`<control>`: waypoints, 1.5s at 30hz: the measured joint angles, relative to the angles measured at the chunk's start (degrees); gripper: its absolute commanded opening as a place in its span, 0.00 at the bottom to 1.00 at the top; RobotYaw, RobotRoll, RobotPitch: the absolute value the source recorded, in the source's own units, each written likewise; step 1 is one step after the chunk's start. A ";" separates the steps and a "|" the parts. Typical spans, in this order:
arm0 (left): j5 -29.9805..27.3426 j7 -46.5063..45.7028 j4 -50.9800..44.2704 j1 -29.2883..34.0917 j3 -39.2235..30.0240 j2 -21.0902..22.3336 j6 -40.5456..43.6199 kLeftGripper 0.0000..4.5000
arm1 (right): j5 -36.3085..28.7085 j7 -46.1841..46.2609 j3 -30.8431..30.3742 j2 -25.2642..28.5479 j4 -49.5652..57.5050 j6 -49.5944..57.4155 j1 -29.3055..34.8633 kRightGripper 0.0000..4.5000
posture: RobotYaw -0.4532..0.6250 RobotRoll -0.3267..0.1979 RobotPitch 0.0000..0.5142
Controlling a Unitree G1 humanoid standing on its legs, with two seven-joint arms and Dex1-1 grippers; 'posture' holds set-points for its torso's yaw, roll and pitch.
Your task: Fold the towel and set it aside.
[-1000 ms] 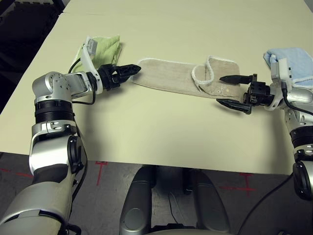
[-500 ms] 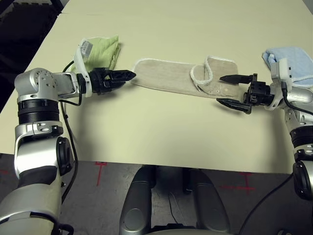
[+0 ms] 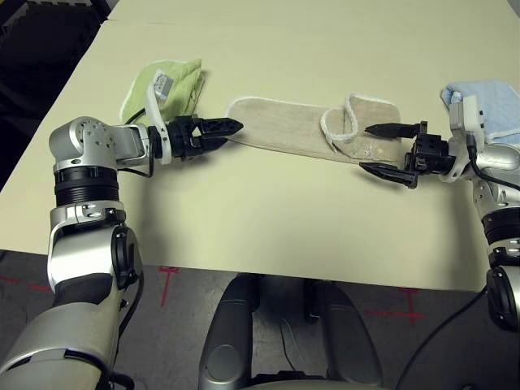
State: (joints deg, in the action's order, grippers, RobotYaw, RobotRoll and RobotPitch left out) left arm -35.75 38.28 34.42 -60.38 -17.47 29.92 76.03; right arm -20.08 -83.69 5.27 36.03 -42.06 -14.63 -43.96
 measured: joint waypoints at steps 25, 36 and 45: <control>-0.21 -2.05 2.68 -1.20 -0.56 0.20 -0.53 0.01 | 0.10 0.52 0.00 0.53 -0.01 -0.28 0.01 1.00 | 0.45 0.62 0.64; 0.14 -1.87 2.90 -1.15 -0.29 1.73 -1.72 0.01 | 0.10 0.67 0.00 0.70 -0.01 -0.36 0.00 1.00 | 0.45 0.62 0.63; -1.06 -0.13 -3.44 3.83 -0.17 7.96 3.72 0.01 | 0.19 0.79 0.08 1.35 -1.24 -0.93 -0.54 1.00 | 0.46 0.62 0.63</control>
State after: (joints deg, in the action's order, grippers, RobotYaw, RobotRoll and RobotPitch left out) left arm -36.81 38.15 30.97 -56.55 -17.64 37.88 79.74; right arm -19.89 -82.90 5.35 37.37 -43.30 -15.56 -44.50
